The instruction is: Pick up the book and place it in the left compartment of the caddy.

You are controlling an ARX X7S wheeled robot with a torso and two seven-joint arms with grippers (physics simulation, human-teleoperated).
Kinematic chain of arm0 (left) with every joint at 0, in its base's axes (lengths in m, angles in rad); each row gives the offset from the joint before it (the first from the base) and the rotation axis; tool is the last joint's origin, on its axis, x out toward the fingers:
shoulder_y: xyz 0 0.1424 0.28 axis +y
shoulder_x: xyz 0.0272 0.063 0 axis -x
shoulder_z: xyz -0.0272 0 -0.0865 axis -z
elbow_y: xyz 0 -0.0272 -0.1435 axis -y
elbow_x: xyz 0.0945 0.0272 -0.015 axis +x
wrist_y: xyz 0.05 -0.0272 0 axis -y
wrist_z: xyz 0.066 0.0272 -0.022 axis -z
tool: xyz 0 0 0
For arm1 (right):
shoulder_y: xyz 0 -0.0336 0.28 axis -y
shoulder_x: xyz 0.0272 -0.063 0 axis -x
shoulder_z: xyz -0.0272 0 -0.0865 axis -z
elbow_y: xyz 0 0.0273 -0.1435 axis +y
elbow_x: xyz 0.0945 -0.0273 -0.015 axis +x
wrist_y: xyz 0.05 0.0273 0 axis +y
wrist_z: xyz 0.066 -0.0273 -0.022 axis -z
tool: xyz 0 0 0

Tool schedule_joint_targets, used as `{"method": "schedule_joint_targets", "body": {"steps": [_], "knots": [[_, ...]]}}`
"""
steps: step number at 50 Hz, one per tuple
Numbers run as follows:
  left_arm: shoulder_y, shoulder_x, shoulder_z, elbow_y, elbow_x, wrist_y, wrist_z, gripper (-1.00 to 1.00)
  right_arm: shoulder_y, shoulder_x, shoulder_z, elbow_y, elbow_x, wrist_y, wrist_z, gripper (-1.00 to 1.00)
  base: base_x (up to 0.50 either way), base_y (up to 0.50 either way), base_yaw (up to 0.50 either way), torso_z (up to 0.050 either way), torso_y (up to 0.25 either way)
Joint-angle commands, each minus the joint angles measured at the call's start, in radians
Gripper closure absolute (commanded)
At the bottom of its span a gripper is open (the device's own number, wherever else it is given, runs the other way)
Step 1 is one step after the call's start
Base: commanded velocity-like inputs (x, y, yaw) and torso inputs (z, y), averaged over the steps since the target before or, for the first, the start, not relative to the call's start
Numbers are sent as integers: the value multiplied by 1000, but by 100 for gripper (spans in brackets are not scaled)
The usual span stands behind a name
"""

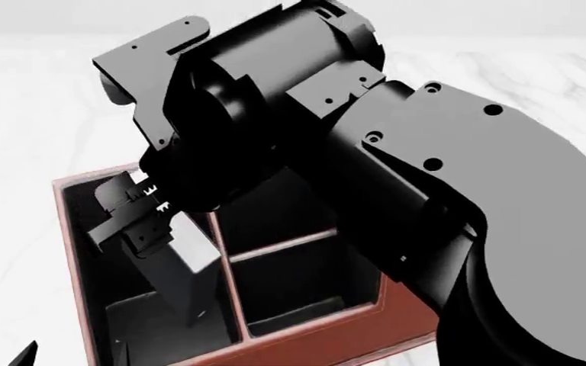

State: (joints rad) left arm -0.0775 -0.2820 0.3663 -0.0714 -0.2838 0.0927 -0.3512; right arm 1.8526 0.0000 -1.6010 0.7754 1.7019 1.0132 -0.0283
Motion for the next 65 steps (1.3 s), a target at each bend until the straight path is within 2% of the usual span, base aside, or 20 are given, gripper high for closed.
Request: {"method": "schedule_joint_targets", "body": {"steps": [1, 17, 65], "knots": [[-1, -3, 3, 2, -3, 1, -2, -100, -43, 0, 24, 0, -62, -58, -9, 100, 0, 0, 0, 0, 0], [-1, -6, 4, 5, -10, 1, -5, -100, -109, 0, 26, -35, -92, -115, 4, 100, 0, 0, 0, 1, 1], [-1, -17, 17, 11, -20, 7, -10, -100, -238, 0, 37, -14, -221, -144, -39, 100, 0, 0, 0, 0, 1]]}}
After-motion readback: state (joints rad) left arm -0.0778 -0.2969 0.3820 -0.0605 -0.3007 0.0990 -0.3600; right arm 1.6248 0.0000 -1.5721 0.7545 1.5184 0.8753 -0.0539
